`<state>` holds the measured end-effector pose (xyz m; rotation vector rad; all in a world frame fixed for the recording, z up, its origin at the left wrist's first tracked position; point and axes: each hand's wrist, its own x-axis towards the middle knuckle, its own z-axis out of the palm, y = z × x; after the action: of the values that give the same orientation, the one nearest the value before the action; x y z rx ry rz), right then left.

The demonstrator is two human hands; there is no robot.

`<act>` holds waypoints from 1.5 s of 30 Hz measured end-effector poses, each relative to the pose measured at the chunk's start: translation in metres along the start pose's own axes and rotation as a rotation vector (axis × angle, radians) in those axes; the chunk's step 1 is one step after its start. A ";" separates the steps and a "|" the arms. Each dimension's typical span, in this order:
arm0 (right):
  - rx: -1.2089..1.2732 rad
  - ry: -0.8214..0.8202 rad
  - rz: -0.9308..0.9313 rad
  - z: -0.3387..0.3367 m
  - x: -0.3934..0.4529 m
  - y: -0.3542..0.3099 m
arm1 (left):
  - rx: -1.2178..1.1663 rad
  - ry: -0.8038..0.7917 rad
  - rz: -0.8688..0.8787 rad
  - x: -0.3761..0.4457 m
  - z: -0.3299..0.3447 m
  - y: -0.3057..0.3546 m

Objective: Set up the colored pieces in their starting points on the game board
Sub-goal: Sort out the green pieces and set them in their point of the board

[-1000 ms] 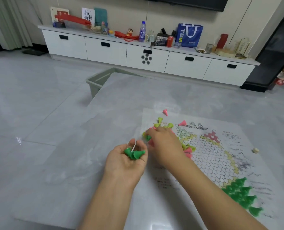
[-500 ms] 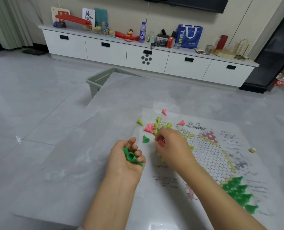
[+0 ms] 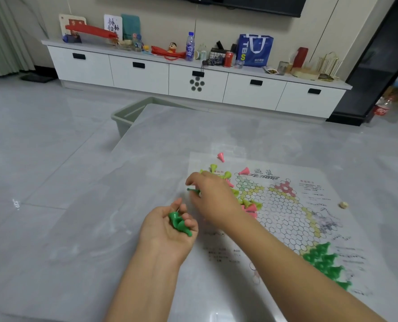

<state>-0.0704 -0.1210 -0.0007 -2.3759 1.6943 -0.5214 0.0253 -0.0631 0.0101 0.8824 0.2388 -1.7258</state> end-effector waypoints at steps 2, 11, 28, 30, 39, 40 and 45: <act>0.206 0.110 0.045 -0.018 -0.013 0.002 | 0.108 -0.034 0.054 -0.001 0.002 -0.003; 0.854 0.524 0.476 -0.101 -0.092 0.097 | 0.292 -0.110 0.034 -0.013 0.009 -0.031; 0.487 0.155 0.389 -0.084 -0.160 0.188 | 0.492 -0.180 -0.001 -0.012 0.025 -0.077; 0.502 0.162 0.379 -0.083 -0.159 0.189 | 0.511 -0.182 -0.005 -0.011 0.026 -0.081; 0.434 0.077 0.315 -0.079 -0.156 0.191 | 0.579 -0.193 0.011 -0.009 0.029 -0.089; 0.423 0.073 0.310 -0.079 -0.156 0.191 | 0.575 -0.191 0.010 -0.009 0.029 -0.089; 0.408 0.089 0.299 -0.078 -0.155 0.190 | 0.568 -0.190 0.005 -0.011 0.029 -0.090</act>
<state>-0.3119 -0.0344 -0.0209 -1.8061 1.7374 -0.8346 -0.0663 -0.0399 0.0129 1.1073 -0.4005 -1.8897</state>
